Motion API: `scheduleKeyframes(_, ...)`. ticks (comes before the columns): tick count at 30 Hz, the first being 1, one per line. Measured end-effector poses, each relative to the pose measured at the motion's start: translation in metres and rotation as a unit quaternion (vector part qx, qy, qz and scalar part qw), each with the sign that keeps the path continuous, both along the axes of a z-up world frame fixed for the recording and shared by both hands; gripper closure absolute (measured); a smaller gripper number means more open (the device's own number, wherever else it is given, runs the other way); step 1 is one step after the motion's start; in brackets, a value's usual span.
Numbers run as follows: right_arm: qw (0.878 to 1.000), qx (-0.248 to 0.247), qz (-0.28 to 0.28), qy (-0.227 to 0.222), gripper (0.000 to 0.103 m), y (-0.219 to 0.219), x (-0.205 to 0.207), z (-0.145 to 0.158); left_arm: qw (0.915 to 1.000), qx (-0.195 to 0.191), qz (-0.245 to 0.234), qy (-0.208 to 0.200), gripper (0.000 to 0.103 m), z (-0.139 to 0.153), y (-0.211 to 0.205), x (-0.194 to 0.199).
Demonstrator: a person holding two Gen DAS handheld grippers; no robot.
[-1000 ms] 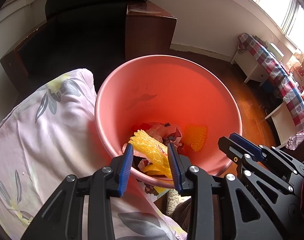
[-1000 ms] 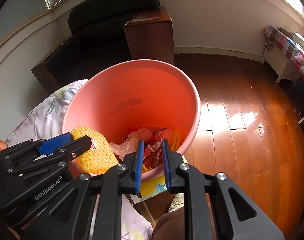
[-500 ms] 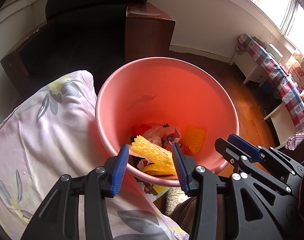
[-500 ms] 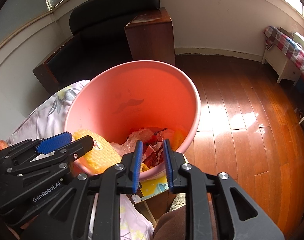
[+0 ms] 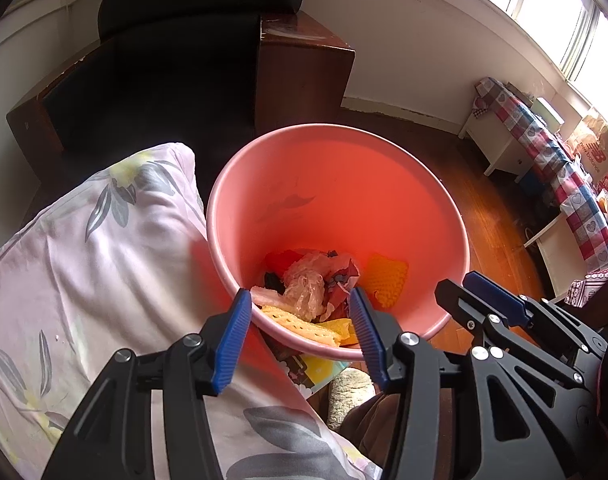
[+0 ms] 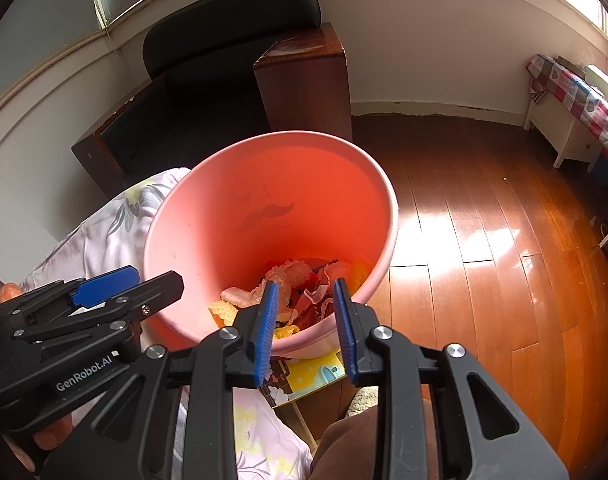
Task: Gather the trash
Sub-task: 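Move both open grippers back over the table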
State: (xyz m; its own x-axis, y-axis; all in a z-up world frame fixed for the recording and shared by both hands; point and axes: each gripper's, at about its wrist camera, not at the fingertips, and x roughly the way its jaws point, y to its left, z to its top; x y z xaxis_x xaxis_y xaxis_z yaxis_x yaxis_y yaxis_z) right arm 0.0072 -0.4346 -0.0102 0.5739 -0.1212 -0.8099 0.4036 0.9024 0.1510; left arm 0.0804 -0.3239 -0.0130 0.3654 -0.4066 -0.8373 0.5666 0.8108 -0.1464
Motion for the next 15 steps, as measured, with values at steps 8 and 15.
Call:
scheduleKeyframes(8,1.0,0.004,0.004,-0.008,0.074,0.007,-0.007,0.006,0.9998,-0.02,0.003,-0.003,0.048,0.011,0.016,-0.003)
scheduleKeyframes(15,1.0,0.014,0.025,-0.013,0.074,0.026,-0.011,0.008,0.9992,-0.017,0.031,-0.019,0.049,0.016,0.038,-0.016)
